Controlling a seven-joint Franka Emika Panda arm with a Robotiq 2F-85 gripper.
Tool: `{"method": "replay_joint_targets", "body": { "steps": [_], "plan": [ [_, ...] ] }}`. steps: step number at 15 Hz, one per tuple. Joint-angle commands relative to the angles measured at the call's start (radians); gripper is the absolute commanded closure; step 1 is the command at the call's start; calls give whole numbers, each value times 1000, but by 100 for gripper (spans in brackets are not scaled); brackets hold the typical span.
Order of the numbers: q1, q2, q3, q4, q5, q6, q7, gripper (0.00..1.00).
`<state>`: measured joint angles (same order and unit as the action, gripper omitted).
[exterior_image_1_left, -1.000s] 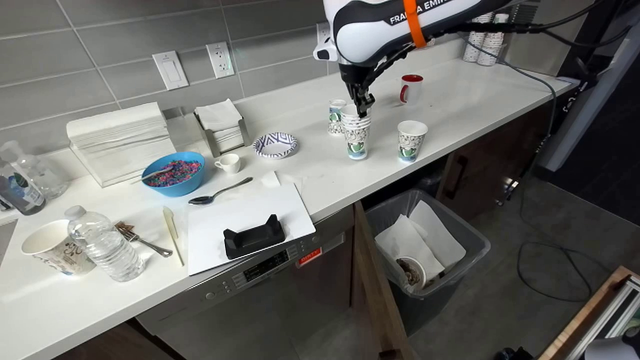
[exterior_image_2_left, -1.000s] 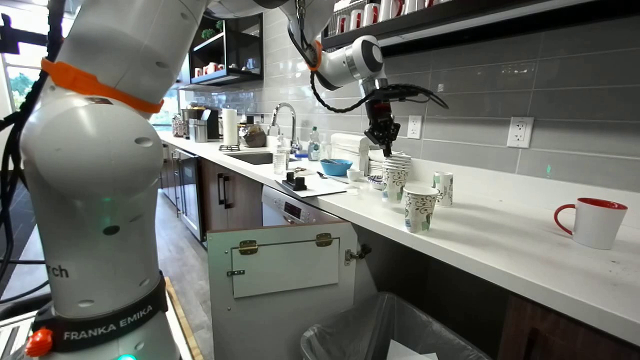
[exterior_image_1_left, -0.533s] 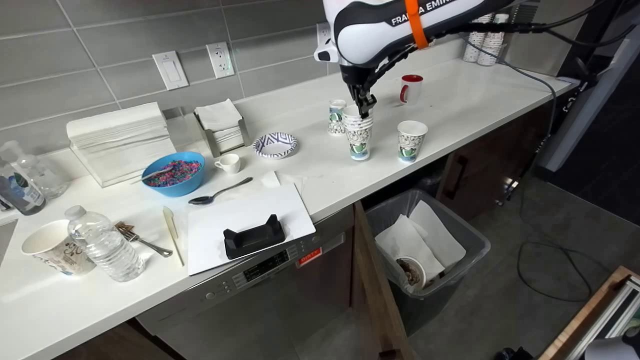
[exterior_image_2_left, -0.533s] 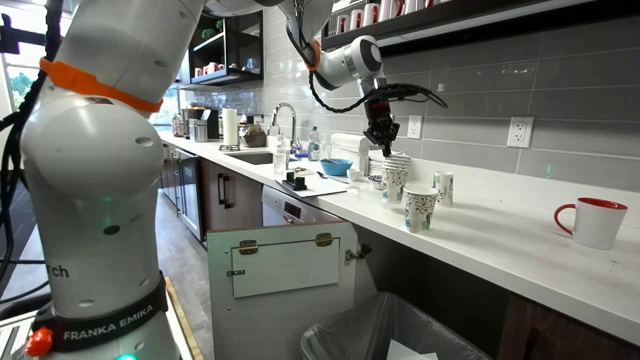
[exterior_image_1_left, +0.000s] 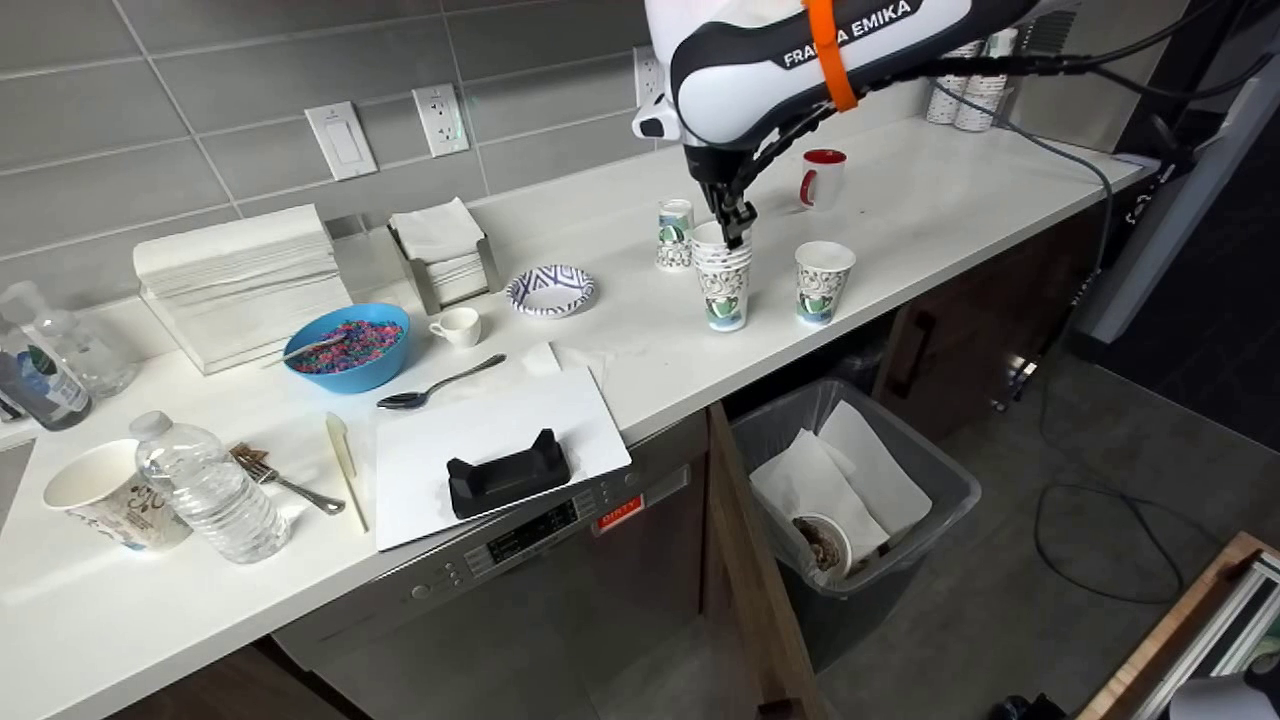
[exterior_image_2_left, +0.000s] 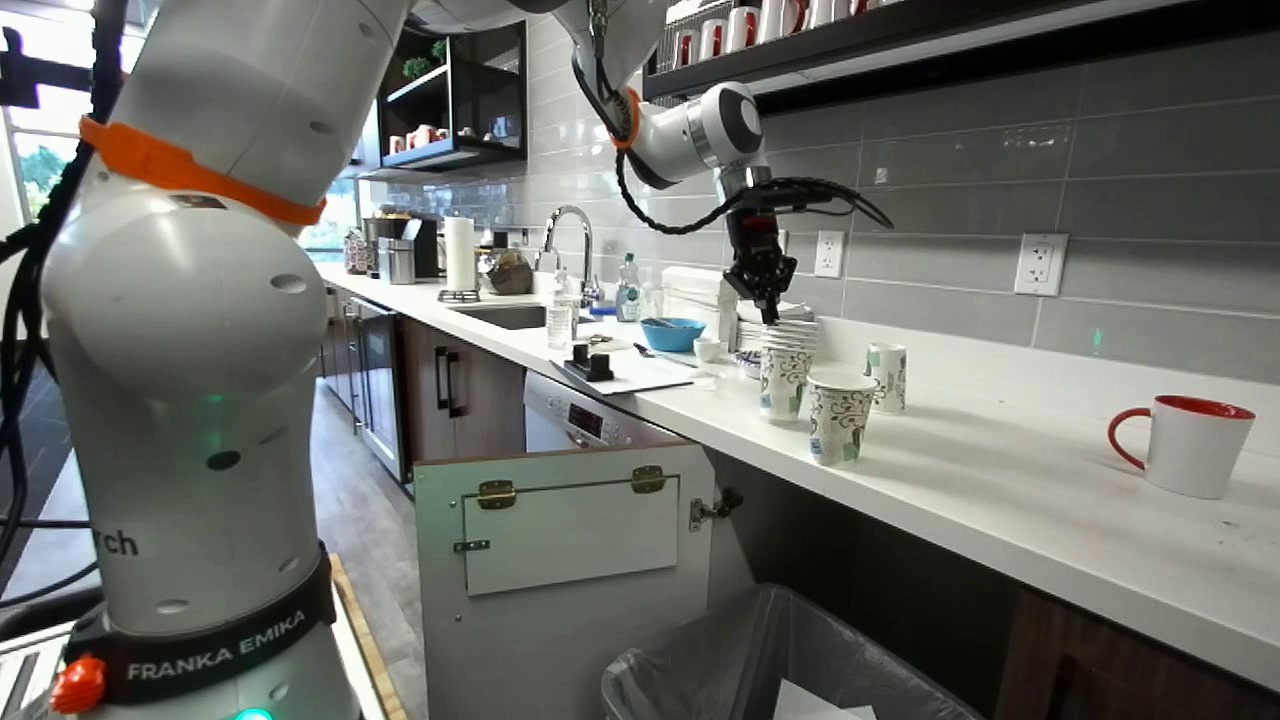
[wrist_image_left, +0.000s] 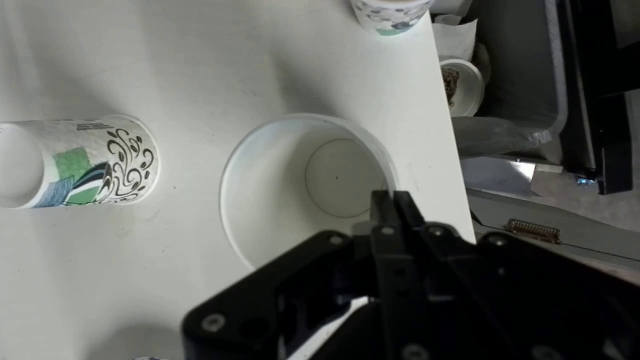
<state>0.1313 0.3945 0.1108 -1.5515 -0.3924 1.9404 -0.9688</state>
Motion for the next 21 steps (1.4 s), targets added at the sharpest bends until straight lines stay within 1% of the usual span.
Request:
{"method": "replay_joint_targets", "body": {
  "steps": [1, 3, 6, 7, 10, 13, 18, 19, 21],
  "plan": [
    [-1, -15, -2, -38, -12, 27, 27, 99],
    [1, -24, -7, -50, -24, 60, 60, 99],
    [6, -48, -22, -79, -65, 170, 166, 99],
    [6, -49, -23, -80, -74, 174, 174, 99],
    [-2, -42, -13, -74, -58, 123, 138, 99],
    [2, -38, -13, -78, -67, 84, 122, 99],
    [0, -34, -9, -105, -69, 99, 116, 99],
    [0, -35, -10, -108, -70, 98, 117, 89],
    [0, -36, -10, -113, -73, 98, 117, 96]
  ]
}}
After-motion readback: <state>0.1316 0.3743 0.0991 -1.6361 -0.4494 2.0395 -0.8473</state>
